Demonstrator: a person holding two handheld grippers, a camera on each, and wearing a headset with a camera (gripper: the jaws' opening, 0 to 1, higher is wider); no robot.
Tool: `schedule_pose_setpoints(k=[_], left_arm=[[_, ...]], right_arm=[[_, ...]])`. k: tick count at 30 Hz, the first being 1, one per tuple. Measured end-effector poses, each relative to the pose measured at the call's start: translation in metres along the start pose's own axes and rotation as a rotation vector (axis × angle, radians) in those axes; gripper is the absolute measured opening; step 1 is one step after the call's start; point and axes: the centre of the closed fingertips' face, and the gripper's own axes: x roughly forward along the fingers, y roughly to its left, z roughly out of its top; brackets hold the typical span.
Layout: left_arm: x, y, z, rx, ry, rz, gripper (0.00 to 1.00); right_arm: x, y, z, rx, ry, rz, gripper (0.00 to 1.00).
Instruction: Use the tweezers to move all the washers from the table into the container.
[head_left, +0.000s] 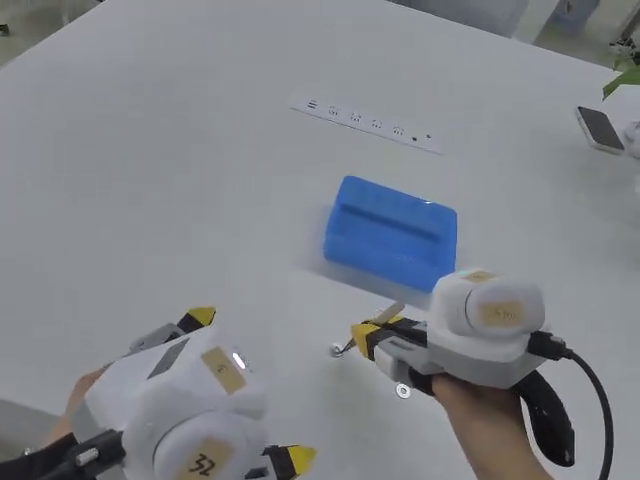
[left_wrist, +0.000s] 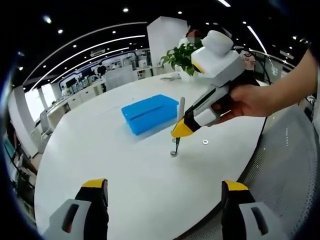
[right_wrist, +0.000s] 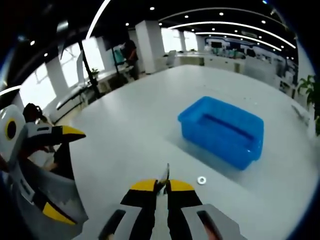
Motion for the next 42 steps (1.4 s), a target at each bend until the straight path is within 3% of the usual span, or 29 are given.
schedule_pose_setpoints(k=[15,37,40,42], left_arm=[[-0.001,0.004,-0.001,-0.011,0.005,0.018,0.94],[-0.002,0.005,0.0,-0.003,0.002,0.023,0.93],[-0.002,0.005,-0.001,-0.005,0.002,0.024,0.93],[-0.002,0.005,-0.001,-0.004,0.006,0.025,0.93]], right_arm=[[-0.002,-0.005,-0.003,0.093,-0.026,-0.01,0.04],[0.002,0.002,0.0,0.07,-0.024,-0.008,0.04],[0.003,0.008,0.0,0.078,-0.023,0.006,0.04],[0.003,0.012,-0.001,0.044,-0.021,-0.006,0.04]])
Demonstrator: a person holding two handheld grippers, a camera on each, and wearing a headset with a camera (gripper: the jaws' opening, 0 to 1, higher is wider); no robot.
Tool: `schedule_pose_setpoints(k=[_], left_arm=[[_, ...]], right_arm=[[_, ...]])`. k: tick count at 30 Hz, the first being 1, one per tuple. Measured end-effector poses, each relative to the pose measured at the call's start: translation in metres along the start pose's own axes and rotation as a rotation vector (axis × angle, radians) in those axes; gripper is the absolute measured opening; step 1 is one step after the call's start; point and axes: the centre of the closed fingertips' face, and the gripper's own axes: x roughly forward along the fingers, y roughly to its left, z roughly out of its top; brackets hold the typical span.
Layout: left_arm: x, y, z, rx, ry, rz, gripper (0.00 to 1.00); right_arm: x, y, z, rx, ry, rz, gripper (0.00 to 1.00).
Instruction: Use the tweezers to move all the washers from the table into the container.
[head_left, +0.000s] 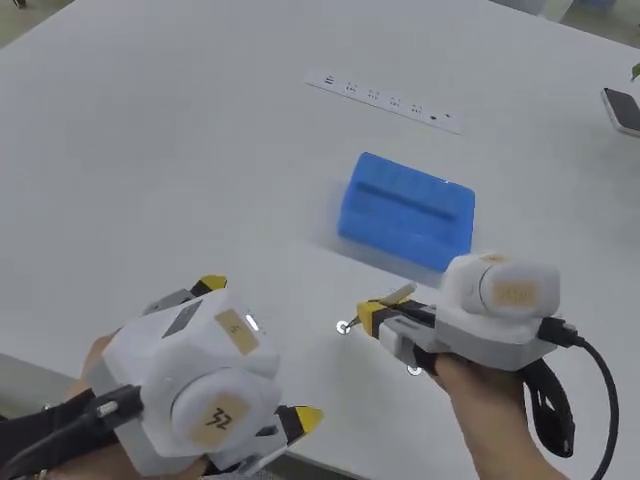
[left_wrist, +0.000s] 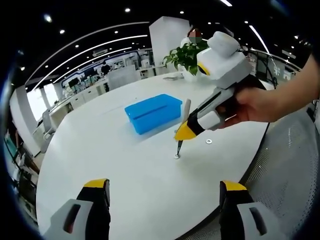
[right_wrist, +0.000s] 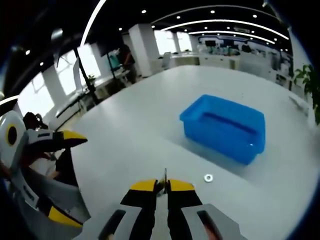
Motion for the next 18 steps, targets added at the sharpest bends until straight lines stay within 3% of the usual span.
schedule_pose_setpoints(k=[5,11,18], left_arm=[[0.0,0.0,0.0,-0.001,0.001,0.0,0.92],[0.0,0.0,0.0,0.004,0.002,-0.001,0.92],[0.0,-0.001,0.001,0.0,-0.006,-0.004,0.93]], right_arm=[[0.001,0.009,0.0,-0.073,0.002,-0.007,0.04],[0.003,0.013,-0.001,-0.294,0.009,-0.03,0.03],[0.004,0.012,0.001,-0.261,0.045,-0.025,0.02]])
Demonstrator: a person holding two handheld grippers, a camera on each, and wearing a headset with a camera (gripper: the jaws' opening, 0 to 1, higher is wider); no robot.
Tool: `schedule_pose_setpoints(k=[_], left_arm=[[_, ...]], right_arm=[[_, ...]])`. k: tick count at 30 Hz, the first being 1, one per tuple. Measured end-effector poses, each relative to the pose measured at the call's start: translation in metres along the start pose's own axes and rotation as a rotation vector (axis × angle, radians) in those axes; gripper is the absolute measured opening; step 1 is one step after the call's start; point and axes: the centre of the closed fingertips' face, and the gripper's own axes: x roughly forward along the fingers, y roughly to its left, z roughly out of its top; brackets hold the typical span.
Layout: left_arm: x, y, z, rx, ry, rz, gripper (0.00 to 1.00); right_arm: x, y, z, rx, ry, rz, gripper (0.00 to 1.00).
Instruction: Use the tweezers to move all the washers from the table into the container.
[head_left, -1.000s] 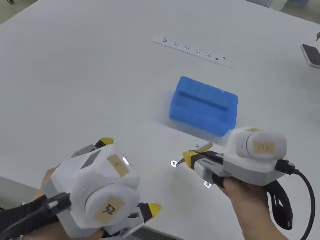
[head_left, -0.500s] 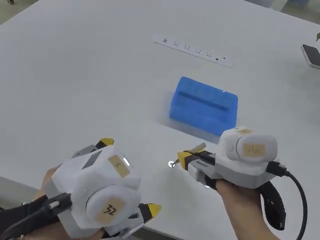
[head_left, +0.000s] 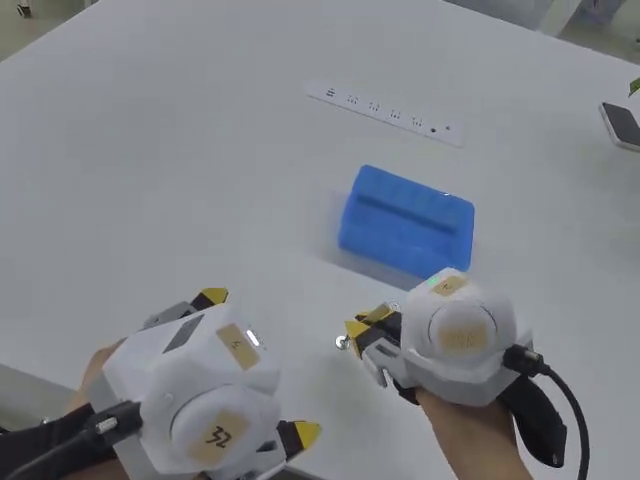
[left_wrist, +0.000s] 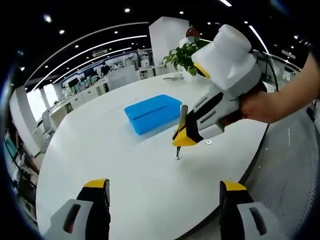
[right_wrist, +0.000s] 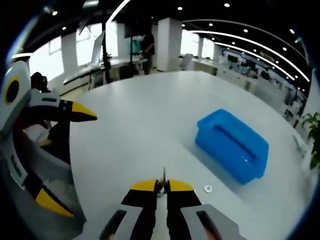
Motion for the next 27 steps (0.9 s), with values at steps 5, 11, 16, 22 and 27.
schedule_pose_setpoints(k=[5,11,16,22,27], left_arm=[[0.0,0.0,0.0,-0.001,-0.002,0.001,0.93],[0.0,0.0,0.0,-0.006,0.0,0.0,0.94],[-0.001,-0.004,0.006,-0.023,-0.038,-0.026,0.97],[-0.002,-0.004,0.01,-0.051,-0.059,-0.034,0.99],[-0.002,-0.005,0.009,-0.034,-0.056,-0.03,0.99]], right_arm=[[-0.002,0.001,0.006,0.04,0.002,0.024,0.02],[-0.014,-0.003,0.029,0.082,-0.045,0.036,0.02],[-0.025,-0.011,0.05,0.102,-0.09,0.041,0.02],[-0.035,-0.019,0.07,0.116,-0.136,0.035,0.02],[-0.038,-0.032,0.08,0.108,-0.156,0.018,0.02]])
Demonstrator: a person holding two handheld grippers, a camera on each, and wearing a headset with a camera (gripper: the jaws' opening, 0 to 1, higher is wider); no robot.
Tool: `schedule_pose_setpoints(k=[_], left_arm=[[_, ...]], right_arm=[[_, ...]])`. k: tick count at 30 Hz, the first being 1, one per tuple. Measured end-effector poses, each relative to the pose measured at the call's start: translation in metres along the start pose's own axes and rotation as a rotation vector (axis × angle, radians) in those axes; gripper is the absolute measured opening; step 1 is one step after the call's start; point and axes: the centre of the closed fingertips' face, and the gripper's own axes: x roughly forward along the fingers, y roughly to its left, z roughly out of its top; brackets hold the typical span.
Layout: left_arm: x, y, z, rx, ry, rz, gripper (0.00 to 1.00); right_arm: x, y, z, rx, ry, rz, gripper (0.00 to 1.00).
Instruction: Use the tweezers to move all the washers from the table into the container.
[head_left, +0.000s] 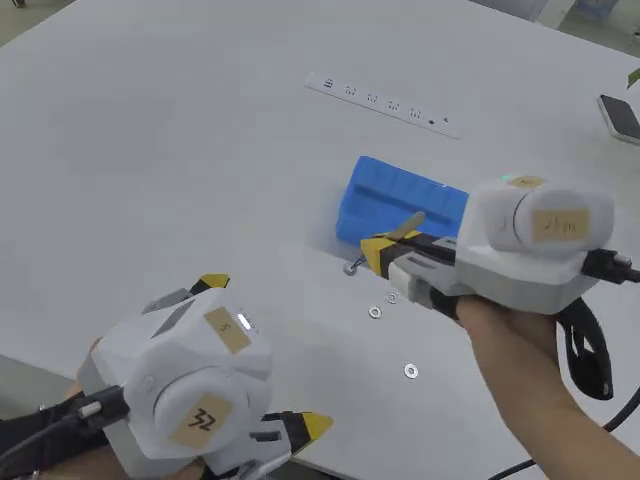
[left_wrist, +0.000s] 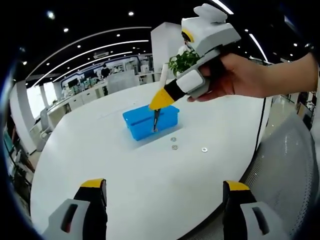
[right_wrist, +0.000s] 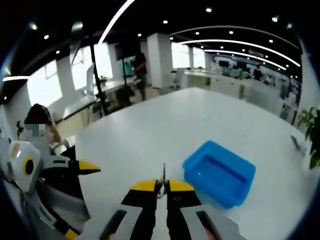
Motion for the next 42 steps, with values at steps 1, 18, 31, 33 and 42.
schedule_pose_setpoints(k=[1,18,31,33,42], left_arm=[[0.0,0.0,0.0,0.0,0.002,0.001,0.99],[0.003,0.0,-0.009,0.016,0.051,0.002,0.99],[0.003,0.0,-0.011,0.019,0.058,0.002,0.99],[0.003,0.0,-0.011,0.019,0.061,0.0,0.99],[0.004,-0.002,-0.014,0.029,0.076,-0.009,0.99]], right_arm=[[-0.001,-0.004,0.003,-0.006,-0.007,-0.009,0.02],[0.019,-0.064,0.045,-0.053,-0.077,-0.125,0.02],[0.057,-0.101,0.021,-0.043,0.011,-0.184,0.03],[0.063,-0.101,0.012,-0.044,0.032,-0.182,0.03],[0.078,-0.101,-0.016,-0.033,0.117,-0.17,0.03]])
